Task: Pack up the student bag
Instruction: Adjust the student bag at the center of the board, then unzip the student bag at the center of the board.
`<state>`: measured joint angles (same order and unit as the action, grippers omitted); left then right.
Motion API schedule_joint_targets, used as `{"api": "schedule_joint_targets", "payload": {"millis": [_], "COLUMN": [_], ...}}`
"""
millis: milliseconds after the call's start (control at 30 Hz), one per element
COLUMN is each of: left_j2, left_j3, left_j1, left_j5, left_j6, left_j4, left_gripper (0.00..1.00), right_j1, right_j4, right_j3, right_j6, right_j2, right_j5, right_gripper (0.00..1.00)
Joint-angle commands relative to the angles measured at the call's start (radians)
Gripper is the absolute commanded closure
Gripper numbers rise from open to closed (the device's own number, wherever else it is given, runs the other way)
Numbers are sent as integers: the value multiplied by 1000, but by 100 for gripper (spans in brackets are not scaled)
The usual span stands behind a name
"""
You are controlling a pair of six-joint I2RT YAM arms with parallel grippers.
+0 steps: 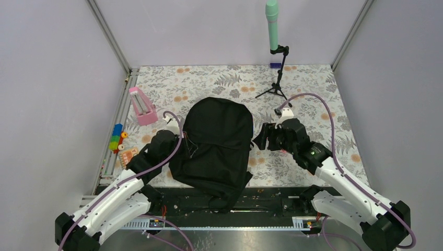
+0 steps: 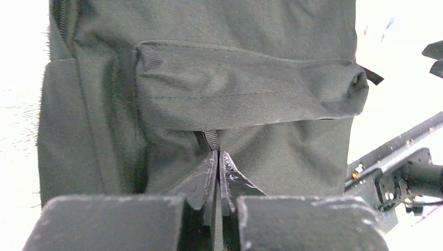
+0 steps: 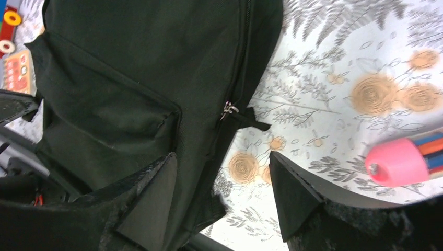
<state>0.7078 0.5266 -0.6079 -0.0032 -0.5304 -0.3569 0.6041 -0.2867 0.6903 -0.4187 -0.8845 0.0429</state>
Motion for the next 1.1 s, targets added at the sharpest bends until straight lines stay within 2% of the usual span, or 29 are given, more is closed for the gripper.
{"api": "schedule_joint_targets", "payload": {"millis": [0,200,400,633,733,867,1067], "left_j2": [17,2,64,131,142,157,212], "left_j3": [21,8,2,30,32,24,8], "left_j1": [2,2,2,0,1,-8,-52], "left_j5": [192,201,240,284,304,316,317], "left_j6": [3,-39,-69,-48,-54,-75,-107], "left_j4": [24,66,161,217,248,292,392], "left_gripper": [100,100,100,100,100,100,100], "right_j1": [8,75,212,245,247,249,249], "right_j4": [78,132,227,350,378,392,396], "right_j3": [-40,-88,-106,-123,-127,-114,-96], "right_j6": [-49,-84,-124,-186,-202,-202,-197], "right_j2": [28,36,-39,-151,-169,-204,-230], "right_j5": [-137,-126,-48,0,15,15,15], "right_gripper": [29,29,28,30,35,47,53]}}
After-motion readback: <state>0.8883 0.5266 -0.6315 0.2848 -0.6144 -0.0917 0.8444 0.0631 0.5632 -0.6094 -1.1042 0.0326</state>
